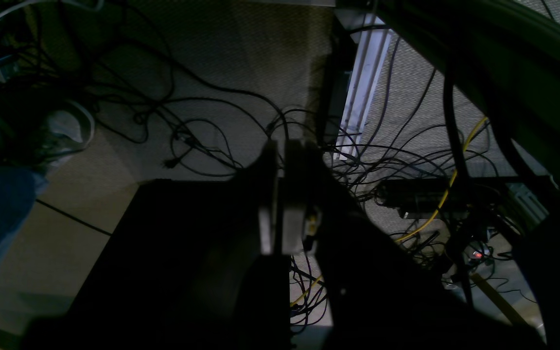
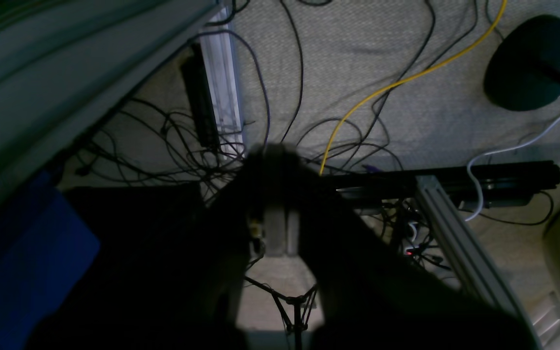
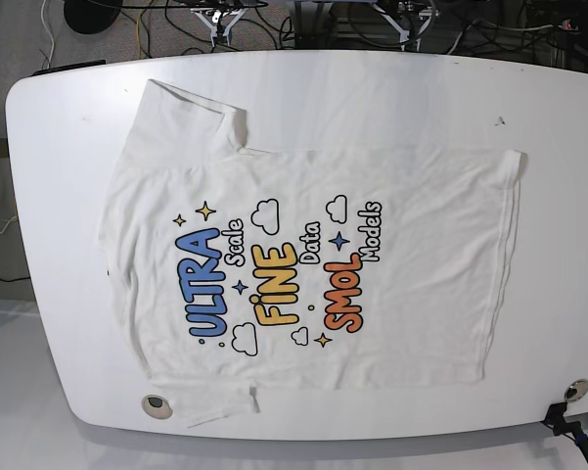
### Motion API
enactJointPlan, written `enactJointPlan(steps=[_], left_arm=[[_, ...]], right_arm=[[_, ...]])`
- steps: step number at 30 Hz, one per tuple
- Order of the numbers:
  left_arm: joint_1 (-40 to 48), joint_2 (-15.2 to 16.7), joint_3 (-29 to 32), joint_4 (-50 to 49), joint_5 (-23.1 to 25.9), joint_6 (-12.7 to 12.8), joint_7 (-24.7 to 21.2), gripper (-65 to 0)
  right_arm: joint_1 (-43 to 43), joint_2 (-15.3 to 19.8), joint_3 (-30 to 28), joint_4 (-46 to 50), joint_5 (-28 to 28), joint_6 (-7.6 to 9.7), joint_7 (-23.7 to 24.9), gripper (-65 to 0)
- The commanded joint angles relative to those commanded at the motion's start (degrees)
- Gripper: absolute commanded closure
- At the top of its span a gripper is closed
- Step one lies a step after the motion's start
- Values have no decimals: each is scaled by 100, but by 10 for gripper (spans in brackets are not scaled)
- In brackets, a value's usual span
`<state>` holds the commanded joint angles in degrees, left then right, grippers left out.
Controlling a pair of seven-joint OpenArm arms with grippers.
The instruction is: Fold the T-shirt properly
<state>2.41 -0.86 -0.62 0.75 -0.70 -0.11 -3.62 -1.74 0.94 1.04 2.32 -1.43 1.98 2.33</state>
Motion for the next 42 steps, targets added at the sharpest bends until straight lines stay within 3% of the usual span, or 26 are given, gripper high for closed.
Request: enactJointPlan(steps=[31,34,38,39,42], left_arm=[[25,-64,52,-23,126,62,-97,0],[181,-135,41,127,-37,-4,-84,0],[746,-295,35,773,-222,-317,-196,0],[508,-299,23,470,-204,-303,-295,0],[640,-368,-55,631,-203,-419,-187,0]], right_arm=[[-317,128,22,236,-78,-12,184,0],[-588,198,14,364,-79,-38,421,0],[-1121,327,14,637,-23,-12,1169,0],[-629,235,-9,500,-72,65,477,0],[-678,262,-81,573,-92,64,487,0]])
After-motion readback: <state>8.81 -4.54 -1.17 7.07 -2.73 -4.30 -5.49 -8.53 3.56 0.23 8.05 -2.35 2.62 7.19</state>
